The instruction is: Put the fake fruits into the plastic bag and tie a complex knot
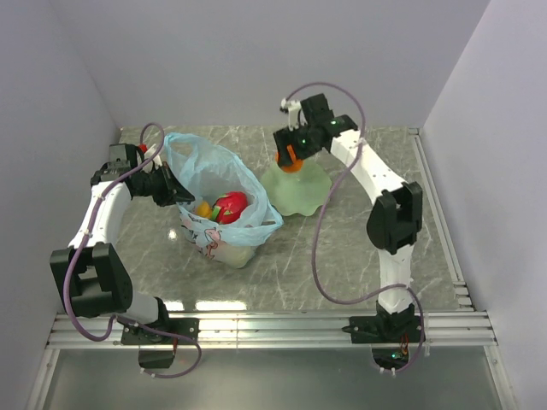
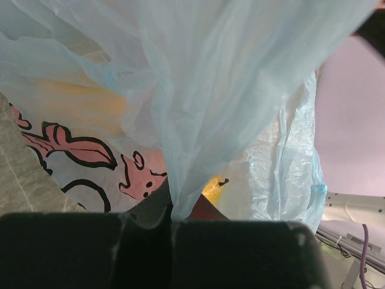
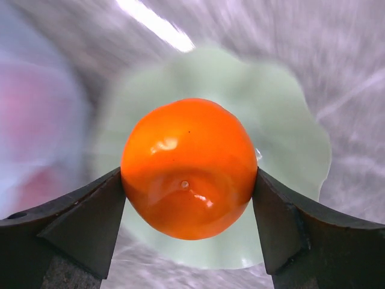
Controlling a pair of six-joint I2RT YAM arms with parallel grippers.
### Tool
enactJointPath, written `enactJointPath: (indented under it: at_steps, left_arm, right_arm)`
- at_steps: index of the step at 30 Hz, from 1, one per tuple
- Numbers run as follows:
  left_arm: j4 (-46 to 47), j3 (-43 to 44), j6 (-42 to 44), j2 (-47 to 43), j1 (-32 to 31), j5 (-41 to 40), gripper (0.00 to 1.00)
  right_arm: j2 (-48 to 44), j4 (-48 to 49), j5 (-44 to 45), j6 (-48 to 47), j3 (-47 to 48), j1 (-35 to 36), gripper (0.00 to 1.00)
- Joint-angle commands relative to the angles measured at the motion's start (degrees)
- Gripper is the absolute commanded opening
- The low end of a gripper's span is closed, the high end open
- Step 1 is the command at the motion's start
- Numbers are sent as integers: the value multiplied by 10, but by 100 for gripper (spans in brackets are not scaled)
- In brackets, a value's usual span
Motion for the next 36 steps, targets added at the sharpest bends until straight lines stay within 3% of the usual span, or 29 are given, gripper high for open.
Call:
enactJointPath:
  at_steps: [1,8,11,12,13,16,19,27,31,36]
  left_arm:
    - [20,-2,13,-7,3,10,0]
    - [29,-15,6,-16,3,15,0]
    - [35,-20,1,-21,3,18,0]
    - [34,-21,1,-21,2,19,0]
    - [34,-21,1,-22,2,20,0]
    - [30,-22,4,-26,3,20,0]
    - [30,-24,7,-29,3,19,0]
    - [38,-26,5,-29,2,19,0]
    - [42,-19,4,-19,2,19,0]
    - [37,-9,9,-14,2,17,0]
  right_arm:
    - [-88,31,-104,40,59,23,76]
    - [-120,57,-115,12,76,135,77]
    - [-97,27,-110,-12,86,178,84]
    - [-75,11,-106,-22,108,188,95]
    - [-63,-10,-104,-45,124,206,99]
    - [-46,-55,-121,-48,155,214,100]
    - [-80,-31,-120,-35,117,205,100]
    - [-159,70,-69,92,-14,40,99]
    - [-150,68,-48,125,-60,-47,89]
    - [-99,47,-27,105,-91,-110,87]
